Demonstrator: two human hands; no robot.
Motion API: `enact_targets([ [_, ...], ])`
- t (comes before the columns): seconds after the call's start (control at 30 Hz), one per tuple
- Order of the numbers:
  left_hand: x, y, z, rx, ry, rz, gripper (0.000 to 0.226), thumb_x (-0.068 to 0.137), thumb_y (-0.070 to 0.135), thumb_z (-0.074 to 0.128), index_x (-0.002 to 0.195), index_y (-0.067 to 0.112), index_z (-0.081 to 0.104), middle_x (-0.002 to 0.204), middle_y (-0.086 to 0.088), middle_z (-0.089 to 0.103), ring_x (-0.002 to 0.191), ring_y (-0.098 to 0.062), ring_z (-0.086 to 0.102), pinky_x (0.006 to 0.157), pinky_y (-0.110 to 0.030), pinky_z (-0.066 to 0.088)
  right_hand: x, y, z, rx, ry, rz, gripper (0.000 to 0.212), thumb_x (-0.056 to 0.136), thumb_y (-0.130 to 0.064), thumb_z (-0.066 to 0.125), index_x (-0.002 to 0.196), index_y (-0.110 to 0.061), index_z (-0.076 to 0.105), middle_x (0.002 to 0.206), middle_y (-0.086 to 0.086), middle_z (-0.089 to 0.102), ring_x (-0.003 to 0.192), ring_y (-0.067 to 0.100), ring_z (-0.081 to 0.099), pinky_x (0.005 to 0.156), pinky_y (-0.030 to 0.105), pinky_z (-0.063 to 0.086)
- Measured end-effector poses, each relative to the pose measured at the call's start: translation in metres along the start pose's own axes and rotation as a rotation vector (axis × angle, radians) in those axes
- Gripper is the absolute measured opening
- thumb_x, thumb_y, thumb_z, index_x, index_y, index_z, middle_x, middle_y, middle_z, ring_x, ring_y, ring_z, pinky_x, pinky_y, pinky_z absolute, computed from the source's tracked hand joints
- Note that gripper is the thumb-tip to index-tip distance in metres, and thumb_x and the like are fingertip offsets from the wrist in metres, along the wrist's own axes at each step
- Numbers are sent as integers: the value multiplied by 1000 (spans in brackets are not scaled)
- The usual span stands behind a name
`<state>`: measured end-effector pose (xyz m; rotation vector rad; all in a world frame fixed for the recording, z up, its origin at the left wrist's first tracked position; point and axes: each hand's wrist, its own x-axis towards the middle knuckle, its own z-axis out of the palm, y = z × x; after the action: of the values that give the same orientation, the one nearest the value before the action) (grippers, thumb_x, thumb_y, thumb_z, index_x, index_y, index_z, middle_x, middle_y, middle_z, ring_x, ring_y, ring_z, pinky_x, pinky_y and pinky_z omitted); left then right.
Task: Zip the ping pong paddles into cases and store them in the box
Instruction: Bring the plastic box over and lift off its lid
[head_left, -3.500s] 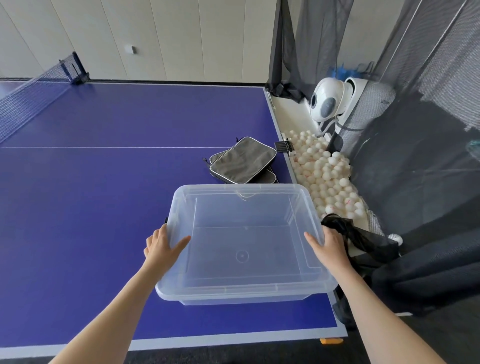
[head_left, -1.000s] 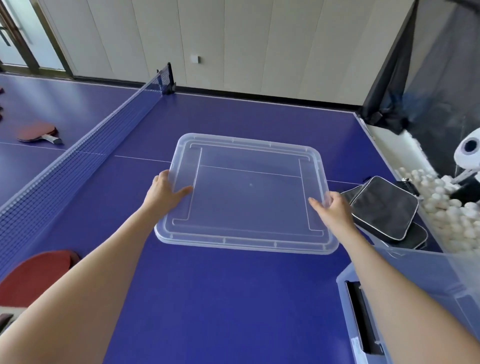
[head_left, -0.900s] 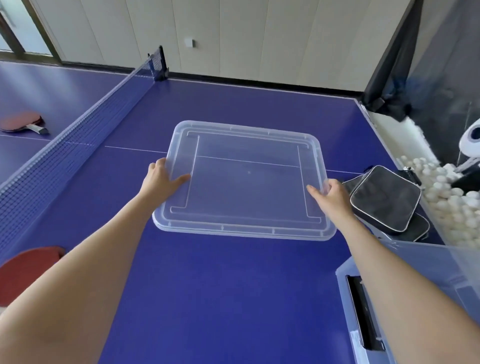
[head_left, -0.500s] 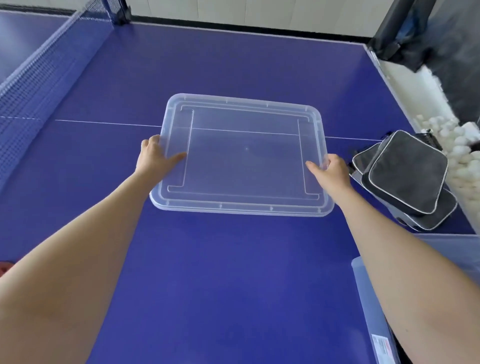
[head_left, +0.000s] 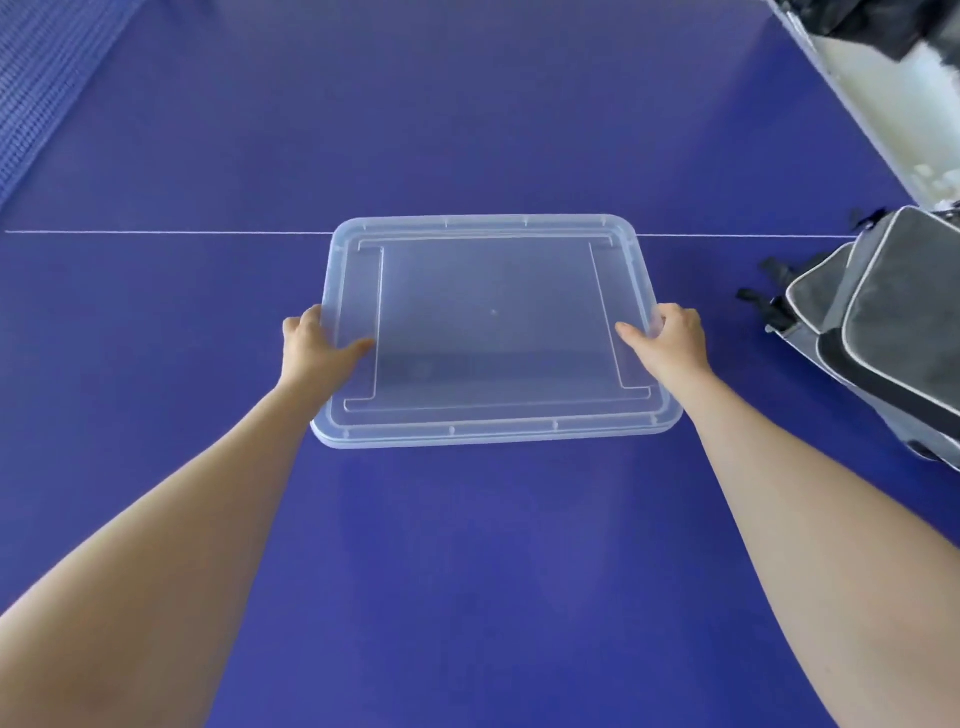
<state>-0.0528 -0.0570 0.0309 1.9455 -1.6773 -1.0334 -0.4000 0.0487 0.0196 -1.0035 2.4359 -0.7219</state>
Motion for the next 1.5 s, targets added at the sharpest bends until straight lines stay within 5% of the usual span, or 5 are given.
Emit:
enact_targets([
  [0.13, 8, -6, 10, 34, -5, 12, 71, 85, 34, 71, 142, 13, 36, 135, -12, 32, 121, -32, 44, 105, -42, 38, 4, 7, 11, -19, 38, 3, 57, 87, -35, 66, 129, -1, 48, 129, 16, 39, 118, 30, 43, 92, 33, 38],
  [0.37, 17, -13, 17, 120, 21, 7, 51, 82, 37, 72, 119, 11, 48, 128, -12, 33, 122, -32, 33, 105, -45, 35, 3, 10, 20, -70, 101, -16, 51, 84, -32, 70, 120, 1, 54, 124, 19, 40, 117, 34, 40, 96, 45, 42],
  [0.77, 10, -6, 14, 157, 26, 3, 46, 83, 33, 72, 111, 3, 50, 127, -14, 35, 121, -31, 32, 99, -40, 35, -8, 9, 14, -95, 81, -33, 58, 86, -33, 68, 127, 3, 50, 126, 21, 43, 118, 35, 39, 96, 41, 38],
  [1.07, -20, 6, -9, 205, -32, 8, 77, 86, 33, 68, 145, 5, 28, 145, -13, 28, 136, -30, 27, 111, -45, 29, -37, -5, -16, -79, -1, -65, 70, 89, -34, 65, 143, -2, 34, 138, 15, 38, 128, 28, 39, 101, 37, 37],
  [1.5, -101, 57, -35, 322, -123, 218, 70, 93, 39, 58, 149, 10, 27, 149, -11, 37, 130, -33, 43, 108, -47, 33, -112, -19, -100, -275, -43, -222, 70, 93, -40, 56, 147, -7, 27, 149, 9, 31, 138, 26, 29, 108, 40, 28],
])
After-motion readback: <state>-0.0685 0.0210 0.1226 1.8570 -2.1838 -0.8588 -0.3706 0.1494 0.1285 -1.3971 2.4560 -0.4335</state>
